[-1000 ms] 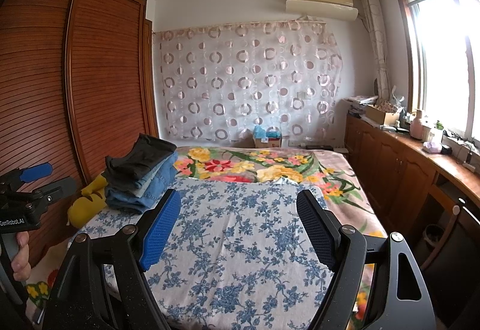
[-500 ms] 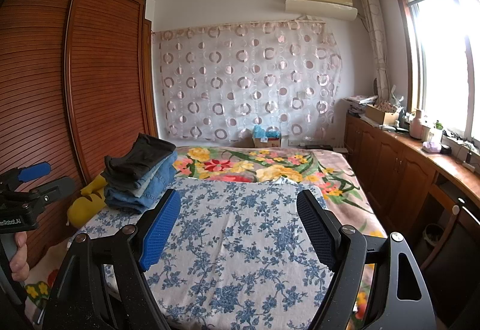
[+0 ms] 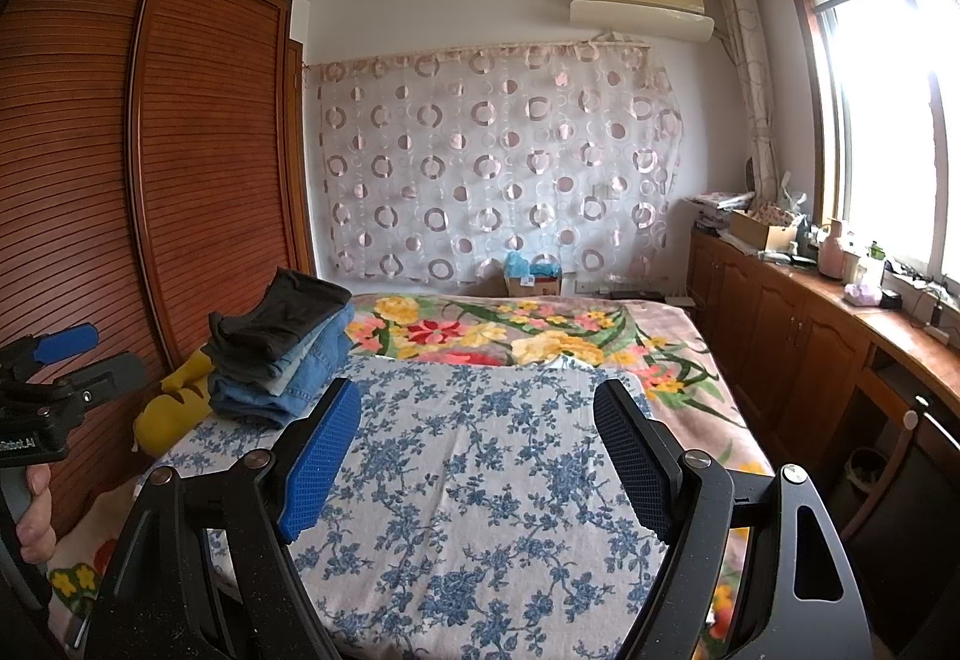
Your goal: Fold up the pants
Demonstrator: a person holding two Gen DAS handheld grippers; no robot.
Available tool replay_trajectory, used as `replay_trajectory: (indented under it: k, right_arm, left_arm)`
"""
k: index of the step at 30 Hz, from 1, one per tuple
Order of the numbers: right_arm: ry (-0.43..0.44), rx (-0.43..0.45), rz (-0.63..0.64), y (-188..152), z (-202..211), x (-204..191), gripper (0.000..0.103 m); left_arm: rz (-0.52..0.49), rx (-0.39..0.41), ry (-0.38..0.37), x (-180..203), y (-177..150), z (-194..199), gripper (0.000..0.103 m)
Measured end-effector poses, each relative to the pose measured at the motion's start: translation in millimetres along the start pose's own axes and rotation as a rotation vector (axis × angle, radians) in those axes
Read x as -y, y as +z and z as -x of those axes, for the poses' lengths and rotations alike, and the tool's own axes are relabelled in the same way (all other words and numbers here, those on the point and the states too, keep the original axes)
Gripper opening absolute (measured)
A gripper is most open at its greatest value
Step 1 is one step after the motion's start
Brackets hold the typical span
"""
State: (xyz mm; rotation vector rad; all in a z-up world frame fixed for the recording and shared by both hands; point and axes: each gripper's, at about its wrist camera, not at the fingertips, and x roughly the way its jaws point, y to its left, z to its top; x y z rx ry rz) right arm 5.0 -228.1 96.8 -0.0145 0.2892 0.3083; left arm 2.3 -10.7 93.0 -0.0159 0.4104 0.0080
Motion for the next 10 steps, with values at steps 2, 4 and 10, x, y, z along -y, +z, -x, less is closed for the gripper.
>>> replay_trajectory:
  k: [2,4,10]
  right_arm:
    - [0.001,-0.001,-0.002,-0.6,0.3,-0.3,0.082]
    - [0.002,-0.002,-0.002,-0.6,1.0,-0.4,0.082]
    - [0.003,-0.003,-0.002,-1.1,0.2,-0.5,0.082]
  left_arm:
    - [0.001,0.001,-0.003,0.1,-0.1,0.0,0.102]
    - [0.001,0.002,-0.002,1.2,0.8,-0.1,0.102]
    - [0.002,0.001,-0.003,1.4,0.1,-0.6,0.102]
